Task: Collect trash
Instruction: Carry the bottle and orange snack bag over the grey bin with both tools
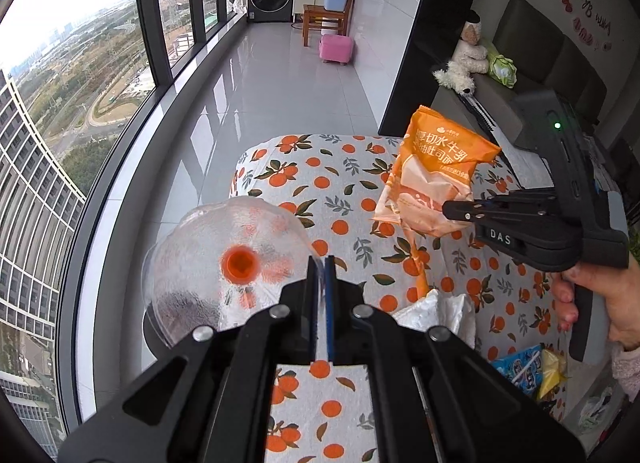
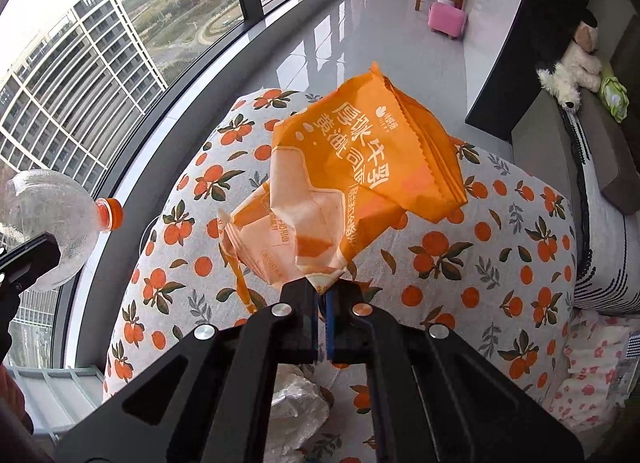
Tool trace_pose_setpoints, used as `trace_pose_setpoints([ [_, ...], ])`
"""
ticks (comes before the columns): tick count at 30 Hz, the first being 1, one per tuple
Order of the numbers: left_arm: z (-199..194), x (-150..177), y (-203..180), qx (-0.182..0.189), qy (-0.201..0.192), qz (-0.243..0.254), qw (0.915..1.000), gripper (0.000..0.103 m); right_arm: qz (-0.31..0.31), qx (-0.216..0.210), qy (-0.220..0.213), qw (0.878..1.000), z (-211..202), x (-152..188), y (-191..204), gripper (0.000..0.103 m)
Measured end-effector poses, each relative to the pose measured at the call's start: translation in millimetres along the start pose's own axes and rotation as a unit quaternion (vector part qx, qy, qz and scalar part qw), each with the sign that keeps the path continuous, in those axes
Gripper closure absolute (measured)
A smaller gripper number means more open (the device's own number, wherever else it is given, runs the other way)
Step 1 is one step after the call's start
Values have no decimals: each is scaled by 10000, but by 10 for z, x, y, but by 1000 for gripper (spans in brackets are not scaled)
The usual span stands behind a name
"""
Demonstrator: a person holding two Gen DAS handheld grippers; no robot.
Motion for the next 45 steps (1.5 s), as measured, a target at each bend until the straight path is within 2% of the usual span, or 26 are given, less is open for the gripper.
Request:
trace_pose_setpoints([
  [12, -1086, 489, 872, -696, -364, -717, 9943, 100, -1006, -687, -489, 9913, -874, -152, 1419, 101],
  [19, -1704, 845, 1420, -1104, -604, -1231, 9844, 99, -1652, -1123, -666, 9776, -1252, -146, 2324, 101],
  [24, -1957, 1166, 1892, -1343, -665, -1622, 9753, 99, -2088, -1323, -659, 9667, -1254, -121, 2982, 101],
  [29, -1961, 1467, 2363, -1445, -624, -1989, 9673, 99, -2391, -1390, -470, 9598, -964, -92, 3528, 101],
  [33, -1786, 1605, 2697, -1442, -570, -2187, 9634, 99, -2544, -1342, -116, 9577, -492, -54, 3854, 101],
  [38, -1300, 1775, 3074, -1330, -452, -2319, 9625, 99, -2661, -1190, 301, 9561, 357, 6, 4160, 101],
  [45, -557, 1955, 3479, -1087, -266, -2419, 9638, 99, -2624, -1025, 526, 9581, 1343, 17, 4378, 101],
])
Point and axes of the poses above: each gripper's, at about its wrist camera, not at the fingertips, and z roughly the way its jaws point, y to its left, x to its underside, the point moved 3 cm from there along z, roughly the way its jaws point, and after that the axes turned 12 degrees about x, right-handed, at the moved point
